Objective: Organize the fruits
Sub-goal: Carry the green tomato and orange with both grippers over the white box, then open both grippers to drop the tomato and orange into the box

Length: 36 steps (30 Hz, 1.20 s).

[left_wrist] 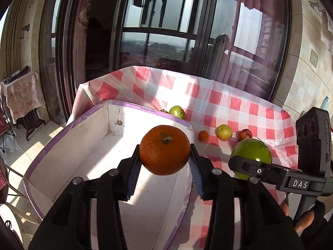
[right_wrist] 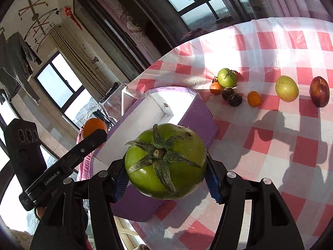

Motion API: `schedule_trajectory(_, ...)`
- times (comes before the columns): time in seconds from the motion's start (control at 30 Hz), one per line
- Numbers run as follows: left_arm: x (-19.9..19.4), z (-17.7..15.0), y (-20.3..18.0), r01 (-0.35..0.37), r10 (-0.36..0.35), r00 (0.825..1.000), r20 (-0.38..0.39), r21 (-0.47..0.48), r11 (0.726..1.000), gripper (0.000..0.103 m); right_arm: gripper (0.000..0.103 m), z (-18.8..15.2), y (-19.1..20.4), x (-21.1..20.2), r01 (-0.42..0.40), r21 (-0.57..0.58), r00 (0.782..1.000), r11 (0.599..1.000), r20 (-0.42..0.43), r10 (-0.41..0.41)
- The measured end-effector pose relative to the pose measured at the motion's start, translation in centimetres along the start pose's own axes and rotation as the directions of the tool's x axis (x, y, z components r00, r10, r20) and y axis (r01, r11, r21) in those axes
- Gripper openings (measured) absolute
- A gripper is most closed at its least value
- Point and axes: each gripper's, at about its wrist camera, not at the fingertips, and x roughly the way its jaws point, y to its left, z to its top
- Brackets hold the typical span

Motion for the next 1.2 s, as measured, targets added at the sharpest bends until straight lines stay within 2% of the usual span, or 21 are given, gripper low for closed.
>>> schedule_trajectory(0.17, 1.5, -0.1, 4.0, -0.108, 0.107, 0.992, -0.063, -0.005, 0.994, 0.044, 0.062, 2.6, 5.3, 4.3, -0.028, -0.139, 0.998, 0.990, -0.054, 0.020)
schedule_trajectory(0.27, 3.1, -0.4, 5.6, -0.132, 0.127, 0.983, -0.133, -0.027, 0.991, 0.044, 0.062, 3.2, 6.9, 7.8, -0.028, -0.209, 0.994, 0.977, -0.113, 0.004)
schedule_trajectory(0.37, 4.6, -1.1, 6.2, -0.176, 0.171, 0.963, -0.210, -0.003, 0.984, 0.044, 0.061, 3.3, 7.8, 11.6, 0.034, -0.299, 0.981, 0.954, -0.173, -0.089)
schedule_trajectory(0.47, 6.7, -2.1, 6.3, -0.199, 0.207, 0.929, -0.306, 0.057, 0.978, 0.044, 0.061, 2.8, 7.2, 15.5, 0.114, -0.395, 0.942, 0.912, -0.247, -0.225)
schedule_trajectory(0.53, 8.3, -2.9, 6.3, -0.194, 0.221, 0.890, -0.399, 0.109, 0.975, 0.044, 0.061, 1.8, 6.7, 17.7, 0.158, -0.484, 0.900, 0.861, -0.289, -0.327)
schedule_trajectory(0.57, 8.8, -3.2, 6.1, -0.170, 0.212, 0.876, -0.433, 0.132, 0.976, 0.044, 0.061, 1.3, 6.2, 18.6, 0.169, -0.526, 0.877, 0.834, -0.305, -0.371)
schedule_trajectory(0.67, 10.1, -3.6, 5.6, -0.152, 0.250, 0.832, -0.495, 0.230, 0.961, 0.044, 0.062, -0.2, 5.8, 20.6, 0.181, -0.665, 0.814, 0.725, -0.312, -0.490)
schedule_trajectory(0.7, 10.5, -3.7, 5.8, -0.147, 0.258, 0.814, -0.521, 0.245, 0.958, 0.044, 0.061, -0.6, 5.6, 21.2, 0.175, -0.688, 0.794, 0.704, -0.324, -0.514)
schedule_trajectory(0.73, 11.0, -3.8, 6.1, -0.126, 0.245, 0.801, -0.547, 0.245, 0.961, 0.044, 0.061, -0.8, 5.2, 21.7, 0.164, -0.697, 0.776, 0.698, -0.346, -0.527)
schedule_trajectory(0.77, 11.5, -3.8, 6.3, -0.105, 0.232, 0.779, -0.583, 0.244, 0.964, 0.044, 0.061, -0.8, 4.9, 22.0, 0.156, -0.705, 0.757, 0.691, -0.364, -0.543)
schedule_trajectory(0.8, 12.1, -4.1, 6.6, -0.106, 0.248, 0.744, -0.621, 0.256, 0.961, 0.044, 0.061, -0.6, 4.7, 22.2, 0.155, -0.713, 0.743, 0.684, -0.372, -0.556)
schedule_trajectory(0.83, 12.6, -4.3, 6.7, -0.114, 0.270, 0.719, -0.640, 0.275, 0.955, 0.044, 0.061, -0.5, 4.6, 22.3, 0.146, -0.727, 0.735, 0.671, -0.374, -0.566)
schedule_trajectory(0.87, 12.9, -4.5, 6.8, -0.108, 0.275, 0.701, -0.658, 0.283, 0.953, 0.044, 0.061, -0.6, 4.4, 22.5, 0.138, -0.740, 0.715, 0.659, -0.385, -0.583)
schedule_trajectory(0.9, 13.3, -4.8, 7.0, -0.093, 0.264, 0.677, -0.687, 0.276, 0.957, 0.044, 0.061, -0.7, 4.3, 22.8, 0.129, -0.747, 0.694, 0.652, -0.401, -0.598)
schedule_trajectory(0.93, 13.6, -5.1, 7.2, -0.081, 0.249, 0.652, -0.716, 0.261, 0.962, 0.044, 0.061, -0.8, 4.2, 23.0, 0.118, -0.753, 0.681, 0.647, -0.413, -0.605)
schedule_trajectory(0.97, 13.8, -5.3, 7.4, -0.077, 0.240, 0.633, -0.736, 0.249, 0.965, 0.044, 0.061, -0.9, 4.1, 23.1, 0.106, -0.759, 0.667, 0.643, -0.425, -0.612)
schedule_trajectory(1.03, 14.1, -5.6, 7.7, -0.084, 0.245, 0.602, -0.760, 0.244, 0.966, 0.044, 0.061, -1.2, 3.9, 23.3, 0.083, -0.772, 0.625, 0.630, -0.452, -0.637)
schedule_trajectory(1.1, 14.5, -5.9, 8.1, -0.094, 0.245, 0.566, -0.787, 0.234, 0.968, 0.044, 0.061, -1.3, 3.6, 23.5, 0.068, -0.789, 0.595, 0.611, -0.460, -0.659)
schedule_trajectory(1.2, 15.0, -6.1, 8.5, -0.099, 0.231, 0.527, -0.818, 0.210, 0.973, 0.045, 0.060, -1.6, 3.0, 23.9, 0.030, -0.796, 0.534, 0.605, -0.499, -0.682)
